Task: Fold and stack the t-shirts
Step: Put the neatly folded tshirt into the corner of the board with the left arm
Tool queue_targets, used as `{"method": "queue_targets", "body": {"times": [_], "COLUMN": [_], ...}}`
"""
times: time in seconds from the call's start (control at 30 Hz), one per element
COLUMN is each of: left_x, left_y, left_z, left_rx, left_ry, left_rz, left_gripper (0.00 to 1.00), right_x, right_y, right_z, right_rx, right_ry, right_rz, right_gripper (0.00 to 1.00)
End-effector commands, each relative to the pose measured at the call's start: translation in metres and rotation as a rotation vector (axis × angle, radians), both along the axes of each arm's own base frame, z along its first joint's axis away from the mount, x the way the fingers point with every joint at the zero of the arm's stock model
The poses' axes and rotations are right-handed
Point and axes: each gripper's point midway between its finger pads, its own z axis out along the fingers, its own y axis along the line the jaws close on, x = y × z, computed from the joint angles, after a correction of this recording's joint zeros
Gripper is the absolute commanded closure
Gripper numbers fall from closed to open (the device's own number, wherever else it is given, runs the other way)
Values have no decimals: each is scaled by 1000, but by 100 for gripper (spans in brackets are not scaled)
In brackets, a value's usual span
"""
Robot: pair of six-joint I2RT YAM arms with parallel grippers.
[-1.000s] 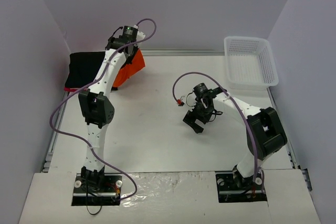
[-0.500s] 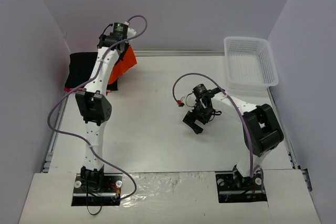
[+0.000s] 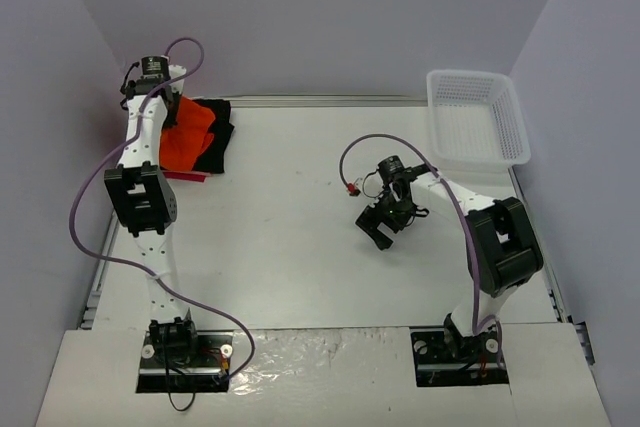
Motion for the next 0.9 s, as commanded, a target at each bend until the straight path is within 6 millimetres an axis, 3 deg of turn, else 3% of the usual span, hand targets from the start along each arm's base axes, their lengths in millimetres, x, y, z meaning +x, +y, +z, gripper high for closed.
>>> {"method": "queue_targets", "body": {"times": [0.0,0.03,0.13,0.17,0.3,0.43,0.57,0.6,0.63,0.67,0.8,0.87], "left_x": [7,8,11,14,15,9,-15,-23,-38,-48,-100,-133], "left_y": [13,17,32,35,51,58,62,60,57,53,13,-28], "left_z": [24,23,22,25,42,84,146,148,173,180,178,169], "left_rx": [-36,-40,-42,-37,8,73,138,139,141,130,16,-91], "left_ry": [-100,-102,-125,-142,-191,-261,-347,-336,-379,-390,-436,-492], "left_rz": [19,23,46,50,70,71,85,84,80,74,-47,-194], "left_gripper": [97,97,76,61,36,31,29,28,28,27,18,10], "right_x": [-3,-3,-1,-2,-3,-3,-3,-2,-1,0,13,26], "right_y": [-13,-14,-17,-17,-19,-20,-20,-20,-20,-20,-24,-26], "right_z": [3,3,2,1,-4,-6,-6,-4,-4,-3,10,20], "right_rx": [-9,-7,-5,-6,-17,-21,-22,-21,-23,-26,-36,-32], "right_ry": [14,13,17,21,36,44,46,40,36,32,-33,-83], "right_rz": [-39,-45,-58,-58,-64,-68,-71,-72,-77,-78,-102,-155], "right_gripper": [0,0,0,0,0,0,0,0,0,0,0,0]}}
